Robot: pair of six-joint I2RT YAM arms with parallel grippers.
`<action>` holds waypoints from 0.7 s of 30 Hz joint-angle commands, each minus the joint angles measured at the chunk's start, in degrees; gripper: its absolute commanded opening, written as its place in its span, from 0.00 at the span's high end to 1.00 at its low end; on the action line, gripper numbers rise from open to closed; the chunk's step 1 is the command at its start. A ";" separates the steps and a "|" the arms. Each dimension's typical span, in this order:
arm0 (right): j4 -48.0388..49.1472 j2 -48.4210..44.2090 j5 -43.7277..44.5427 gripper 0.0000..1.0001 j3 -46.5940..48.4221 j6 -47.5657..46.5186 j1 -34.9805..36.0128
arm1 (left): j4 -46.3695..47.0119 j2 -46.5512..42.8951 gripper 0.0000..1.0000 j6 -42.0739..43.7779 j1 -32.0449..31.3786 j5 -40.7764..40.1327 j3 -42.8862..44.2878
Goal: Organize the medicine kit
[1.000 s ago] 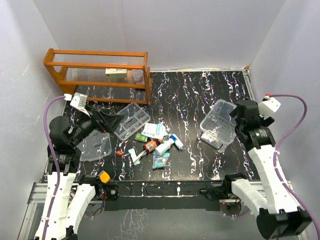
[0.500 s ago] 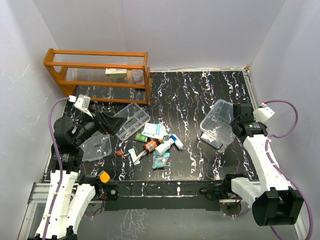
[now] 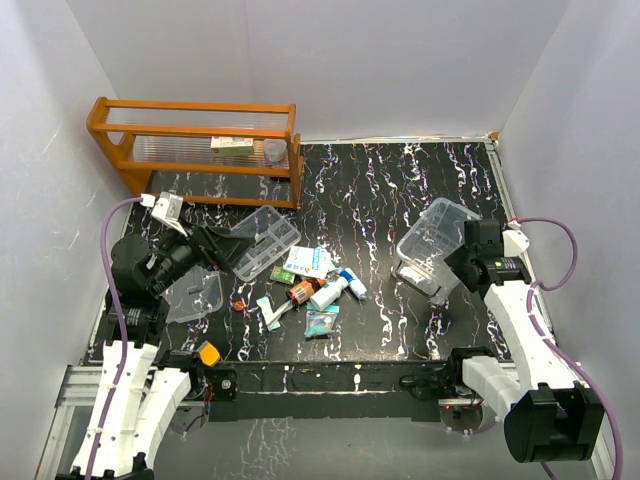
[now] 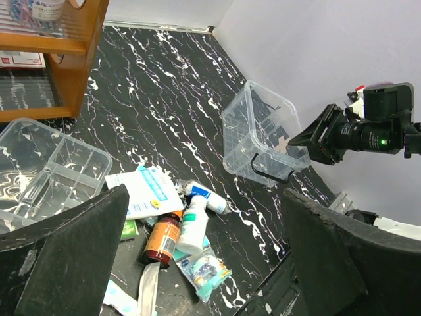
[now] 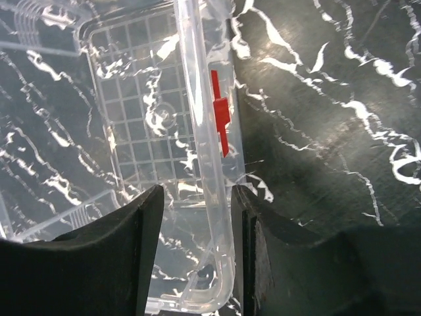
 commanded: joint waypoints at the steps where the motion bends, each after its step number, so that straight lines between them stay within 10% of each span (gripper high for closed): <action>1: 4.16 -0.90 -6.28 0.58 0.31 3.14 -0.18 | 0.82 0.43 0.01 0.44 -0.19 -0.38 0.35; 21: 18.76 5.34 -12.44 0.64 -2.71 24.59 10.83 | -1.35 4.92 0.01 0.57 -0.12 -3.72 0.37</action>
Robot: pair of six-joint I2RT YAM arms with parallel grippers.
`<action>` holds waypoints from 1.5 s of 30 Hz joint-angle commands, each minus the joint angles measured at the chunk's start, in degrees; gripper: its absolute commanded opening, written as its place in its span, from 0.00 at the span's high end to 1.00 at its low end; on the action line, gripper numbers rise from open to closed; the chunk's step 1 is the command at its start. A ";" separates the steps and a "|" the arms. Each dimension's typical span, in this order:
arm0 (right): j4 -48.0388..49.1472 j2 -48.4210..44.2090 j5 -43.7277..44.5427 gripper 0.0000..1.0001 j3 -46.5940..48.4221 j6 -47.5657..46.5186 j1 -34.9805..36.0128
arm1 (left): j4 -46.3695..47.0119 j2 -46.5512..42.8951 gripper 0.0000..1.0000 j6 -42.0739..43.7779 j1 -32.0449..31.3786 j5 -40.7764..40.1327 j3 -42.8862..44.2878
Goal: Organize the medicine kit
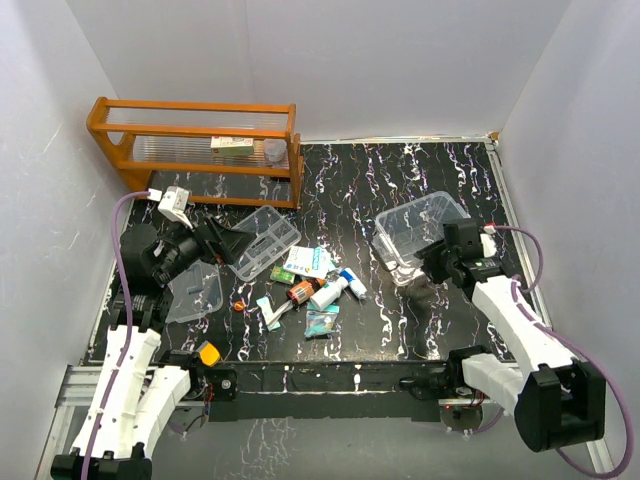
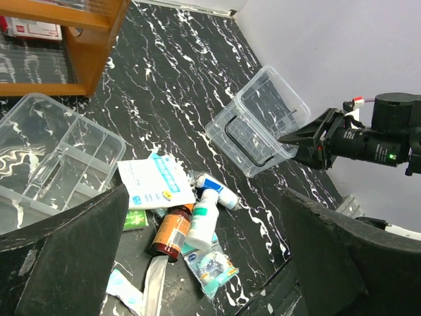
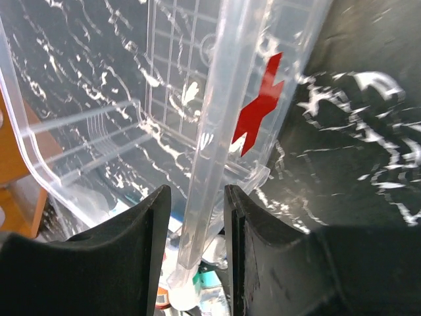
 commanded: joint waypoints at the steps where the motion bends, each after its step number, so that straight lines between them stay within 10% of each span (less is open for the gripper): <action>1: 7.06 2.84 2.61 0.64 1.99 8.51 5.91 | -0.92 0.45 0.01 0.39 -0.15 -2.25 0.37; 25: 15.97 9.64 5.83 0.40 10.60 -0.04 15.54 | -6.30 8.14 0.05 1.61 -0.10 0.98 -0.91; 35: 18.22 2.16 -14.72 0.39 7.95 -22.27 16.68 | -2.34 14.87 0.12 2.21 -8.31 -1.68 -3.80; 45: 14.38 5.96 -0.31 0.42 6.14 -13.00 35.16 | 1.66 18.04 0.14 -0.47 -10.64 -11.88 -2.61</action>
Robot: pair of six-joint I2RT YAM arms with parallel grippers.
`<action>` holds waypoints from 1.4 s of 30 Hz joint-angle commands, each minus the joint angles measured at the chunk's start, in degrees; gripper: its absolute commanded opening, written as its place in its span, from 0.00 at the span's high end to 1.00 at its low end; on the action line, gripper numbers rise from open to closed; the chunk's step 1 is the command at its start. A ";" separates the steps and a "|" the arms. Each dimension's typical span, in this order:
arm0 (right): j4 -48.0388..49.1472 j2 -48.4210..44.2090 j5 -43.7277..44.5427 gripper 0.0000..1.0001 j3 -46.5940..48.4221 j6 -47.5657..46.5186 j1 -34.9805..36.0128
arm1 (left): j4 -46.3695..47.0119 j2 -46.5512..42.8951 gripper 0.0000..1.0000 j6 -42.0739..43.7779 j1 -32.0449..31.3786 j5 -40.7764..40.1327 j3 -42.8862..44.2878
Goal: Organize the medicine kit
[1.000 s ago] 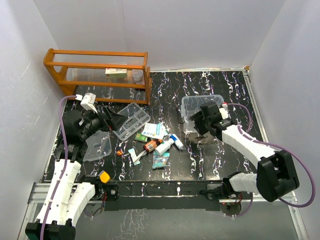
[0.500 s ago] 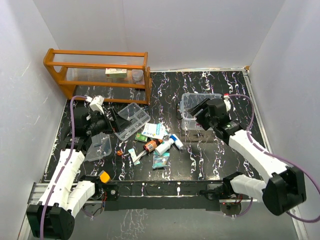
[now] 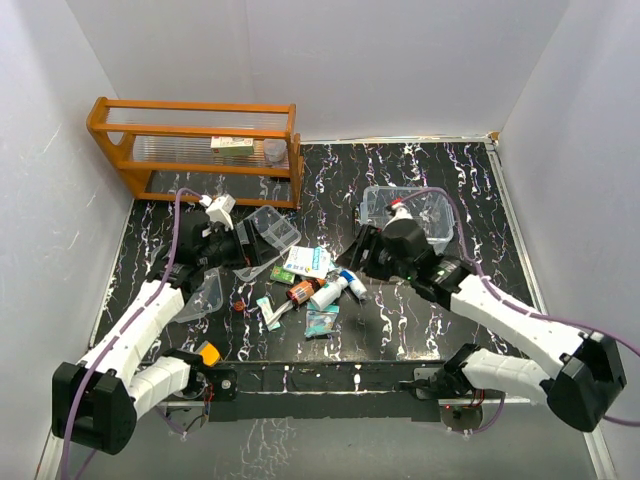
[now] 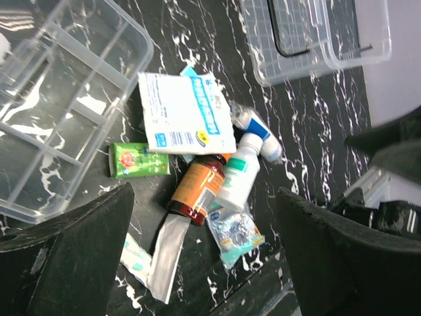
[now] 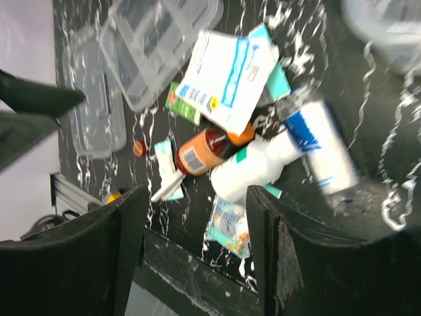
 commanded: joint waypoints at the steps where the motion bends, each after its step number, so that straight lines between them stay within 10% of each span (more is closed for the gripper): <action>1: 0.26 4.11 8.30 0.42 -1.25 6.80 6.90 | 1.77 -2.05 0.14 -0.22 -0.16 -5.65 1.51; 20: 4.20 20.88 18.49 0.44 -2.61 30.57 15.18 | -4.89 -14.91 0.09 3.56 -0.16 -12.75 -0.06; 42: 7.57 26.78 14.33 0.65 -0.30 31.81 15.45 | -3.04 -17.61 0.07 3.58 -0.12 -11.07 -0.69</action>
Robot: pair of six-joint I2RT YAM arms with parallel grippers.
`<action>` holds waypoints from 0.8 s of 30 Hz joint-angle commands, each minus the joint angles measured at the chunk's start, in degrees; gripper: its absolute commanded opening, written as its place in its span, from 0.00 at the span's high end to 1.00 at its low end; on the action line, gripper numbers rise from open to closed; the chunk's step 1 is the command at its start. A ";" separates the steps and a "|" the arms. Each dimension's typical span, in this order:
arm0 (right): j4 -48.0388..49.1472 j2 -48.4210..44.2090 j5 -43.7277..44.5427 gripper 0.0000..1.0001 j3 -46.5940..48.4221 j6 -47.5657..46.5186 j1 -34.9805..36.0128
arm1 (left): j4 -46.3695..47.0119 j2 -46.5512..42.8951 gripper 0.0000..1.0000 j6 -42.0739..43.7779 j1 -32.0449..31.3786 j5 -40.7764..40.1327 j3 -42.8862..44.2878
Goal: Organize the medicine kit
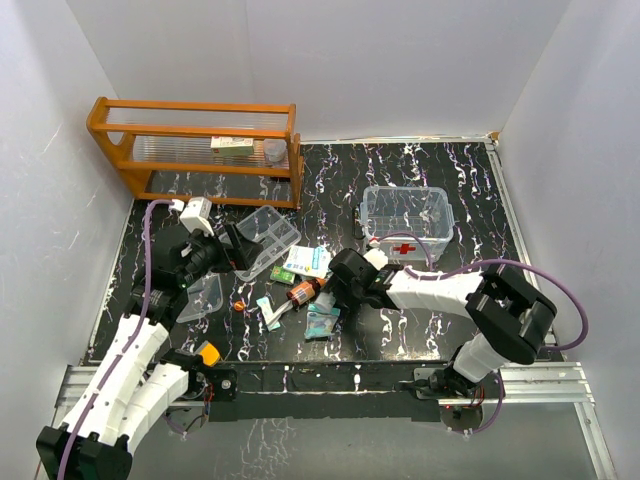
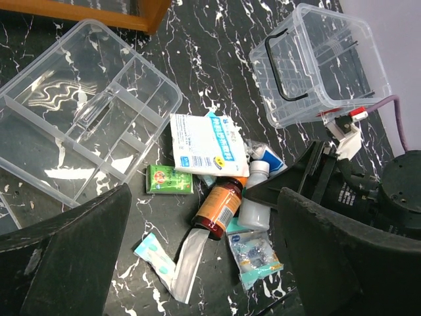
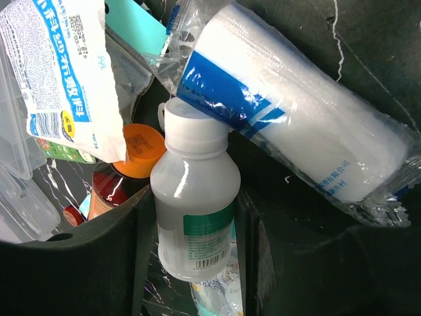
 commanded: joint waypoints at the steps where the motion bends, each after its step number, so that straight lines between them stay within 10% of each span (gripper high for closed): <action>1: 2.33 -1.64 -0.97 0.65 1.27 -1.14 0.24 | 2.30 -2.17 0.07 0.76 -0.17 1.02 -0.77; 24: -14.20 -21.83 3.02 0.66 16.62 -26.86 -0.92 | 8.11 -3.92 0.06 -2.40 -0.18 -3.67 -0.72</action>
